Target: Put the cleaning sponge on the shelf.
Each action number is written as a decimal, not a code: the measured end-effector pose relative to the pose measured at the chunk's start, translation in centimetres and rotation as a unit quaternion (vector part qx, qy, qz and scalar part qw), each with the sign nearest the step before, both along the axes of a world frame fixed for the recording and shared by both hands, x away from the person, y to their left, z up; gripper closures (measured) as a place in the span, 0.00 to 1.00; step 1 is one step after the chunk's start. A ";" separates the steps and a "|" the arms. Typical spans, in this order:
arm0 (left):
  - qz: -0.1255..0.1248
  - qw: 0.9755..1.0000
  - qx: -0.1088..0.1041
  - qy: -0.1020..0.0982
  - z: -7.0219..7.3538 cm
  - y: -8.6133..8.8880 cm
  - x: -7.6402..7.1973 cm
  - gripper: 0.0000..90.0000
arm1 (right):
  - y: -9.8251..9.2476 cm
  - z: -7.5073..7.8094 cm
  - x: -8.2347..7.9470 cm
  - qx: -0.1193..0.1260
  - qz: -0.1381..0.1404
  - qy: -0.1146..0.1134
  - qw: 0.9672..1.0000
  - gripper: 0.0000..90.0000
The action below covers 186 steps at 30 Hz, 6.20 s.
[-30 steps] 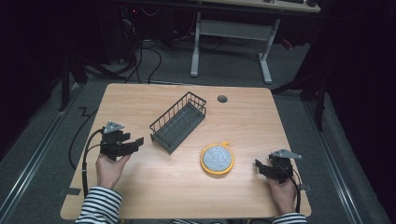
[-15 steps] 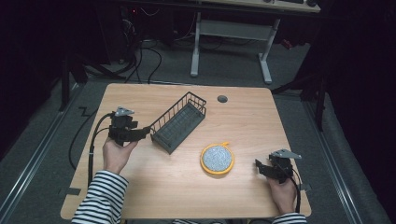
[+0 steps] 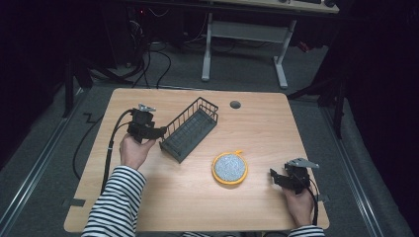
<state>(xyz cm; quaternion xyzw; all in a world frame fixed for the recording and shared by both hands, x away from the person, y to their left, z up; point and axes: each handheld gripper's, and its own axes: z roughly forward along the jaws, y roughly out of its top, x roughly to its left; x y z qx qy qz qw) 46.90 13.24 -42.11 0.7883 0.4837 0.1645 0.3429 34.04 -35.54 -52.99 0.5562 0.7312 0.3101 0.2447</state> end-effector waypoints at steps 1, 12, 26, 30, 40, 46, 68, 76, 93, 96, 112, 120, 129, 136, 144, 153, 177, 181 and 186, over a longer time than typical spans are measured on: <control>0.000 1.000 0.005 0.003 -0.2 -0.1 0.2 0.53 | 0.0 0.0 0.0 0.000 0.000 0.000 1.000 0.38; -0.004 1.000 0.017 0.013 -1.7 -0.9 0.9 0.68 | 0.0 0.0 0.0 0.001 0.001 0.000 1.000 0.37; -0.024 0.999 0.019 0.012 -2.1 -1.2 1.0 0.91 | 0.0 0.0 0.0 0.000 0.001 0.000 1.000 0.37; -0.031 0.999 0.011 0.013 -2.2 -1.0 0.8 0.93 | 0.0 0.0 0.0 0.000 0.001 0.000 1.000 0.37; -0.053 0.999 -0.001 0.009 -2.3 -1.2 -0.2 0.95 | 0.0 0.0 0.0 0.000 0.001 0.000 1.000 0.37; -0.061 0.998 0.000 0.005 -2.4 -1.4 -0.9 0.96 | 0.0 0.0 0.0 0.000 0.001 0.000 1.000 0.37; -0.083 0.996 -0.015 -0.001 -2.6 -2.2 -4.9 0.96 | 0.0 0.0 0.0 0.000 0.000 0.000 1.000 0.37; -0.088 0.996 -0.008 -0.005 -2.5 -2.9 -5.9 0.96 | 0.0 0.0 0.0 0.000 0.000 0.000 1.000 0.37; -0.056 0.996 -0.056 -0.032 -2.0 -1.1 -6.6 0.60 | 0.0 0.0 0.0 -0.001 0.000 0.000 1.000 0.37; -0.052 0.996 -0.056 -0.040 -1.8 -0.6 -6.8 0.55 | 0.0 0.0 0.0 -0.001 0.000 0.000 1.000 0.37; -0.003 0.995 -0.082 -0.052 -1.7 4.6 -9.1 0.48 | 0.0 0.0 0.0 -0.001 0.000 0.000 1.000 0.37; 0.025 0.995 -0.086 -0.042 -3.6 6.2 -9.9 0.47 | 0.0 0.0 0.0 -0.002 0.000 0.000 1.000 0.37; 0.054 0.993 -0.103 -0.016 -6.8 6.9 -10.5 0.47 | 0.1 0.0 0.0 -0.003 -0.001 -0.002 1.000 0.40; 0.068 0.993 -0.095 0.001 -8.8 6.9 -10.5 0.46 | 0.1 0.0 0.0 -0.003 -0.001 -0.002 1.000 0.40; 0.086 0.994 -0.067 0.002 -10.4 6.5 -10.5 0.45 | 0.1 0.0 0.0 -0.002 -0.002 -0.001 1.000 0.40; 0.099 0.994 -0.042 -0.013 -11.1 6.3 -10.4 0.44 | 0.1 0.0 0.0 -0.002 -0.003 0.000 1.000 0.39; 0.094 0.995 0.013 -0.040 -11.5 5.1 -10.8 0.37 | 1.9 1.7 0.0 0.012 0.041 0.002 0.999 0.44; 0.094 0.995 0.013 -0.040 -11.5 5.1 -10.8 0.37 | 2.9 2.6 0.4 0.033 0.058 0.000 0.998 0.44; 0.094 0.995 0.013 -0.040 -11.5 5.1 -10.8 0.37 | 4.0 3.2 0.8 0.041 0.077 0.000 0.996 0.44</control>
